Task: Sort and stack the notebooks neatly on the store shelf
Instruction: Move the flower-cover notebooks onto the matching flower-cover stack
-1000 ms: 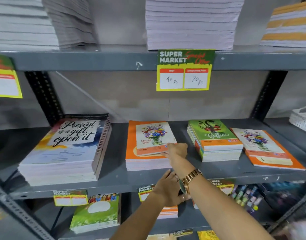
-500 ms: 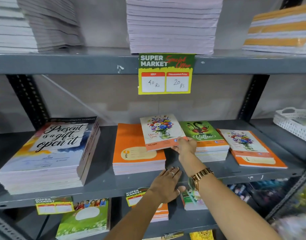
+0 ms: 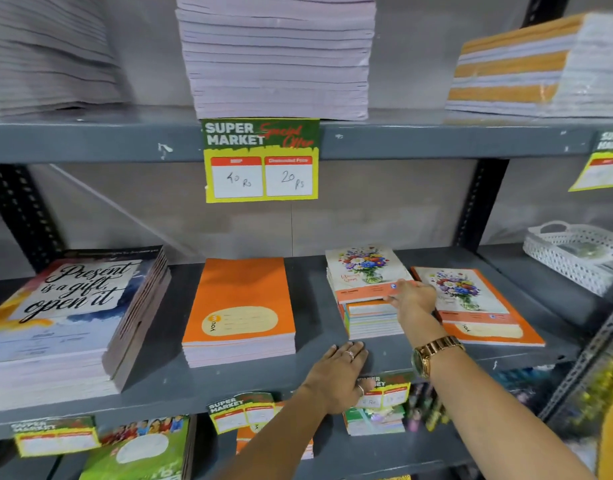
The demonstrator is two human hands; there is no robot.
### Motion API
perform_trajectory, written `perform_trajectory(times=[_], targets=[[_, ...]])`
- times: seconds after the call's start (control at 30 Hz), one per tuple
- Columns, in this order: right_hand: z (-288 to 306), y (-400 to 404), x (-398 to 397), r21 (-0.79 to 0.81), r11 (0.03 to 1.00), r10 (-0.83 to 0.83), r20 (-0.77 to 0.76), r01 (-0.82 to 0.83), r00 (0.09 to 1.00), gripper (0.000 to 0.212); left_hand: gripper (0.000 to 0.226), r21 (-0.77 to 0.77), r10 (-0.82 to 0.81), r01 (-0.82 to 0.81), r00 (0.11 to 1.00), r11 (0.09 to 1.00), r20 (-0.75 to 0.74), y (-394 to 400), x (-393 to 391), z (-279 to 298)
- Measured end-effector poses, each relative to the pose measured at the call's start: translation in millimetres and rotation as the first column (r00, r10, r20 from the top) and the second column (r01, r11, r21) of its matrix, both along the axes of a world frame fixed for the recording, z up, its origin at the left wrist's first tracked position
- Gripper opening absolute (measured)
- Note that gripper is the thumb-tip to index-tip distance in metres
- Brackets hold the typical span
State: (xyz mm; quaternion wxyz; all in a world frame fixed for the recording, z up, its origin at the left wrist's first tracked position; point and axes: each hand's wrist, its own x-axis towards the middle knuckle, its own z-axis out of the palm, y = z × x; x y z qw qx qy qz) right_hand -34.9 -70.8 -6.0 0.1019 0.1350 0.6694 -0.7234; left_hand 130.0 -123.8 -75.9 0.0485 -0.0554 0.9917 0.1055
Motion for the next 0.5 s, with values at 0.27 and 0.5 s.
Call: perform_trajectory(times=[0.27,0.5], targets=[[1.8,26.5,-25.6,0.541,0.837,0.196,-0.157,-0.082,0.968,0.04,0.059,0.004,-0.034,0.034,0.999,0.999,-0.009,17.9,-29.7,4.5],[4.1,86.7,-63.4,0.624,0.78,0.118,-0.219,0.047,0.969,0.049,0.058,0.02,-0.072,0.072,0.997,0.997,-0.008,44.9,-66.4,5.9]])
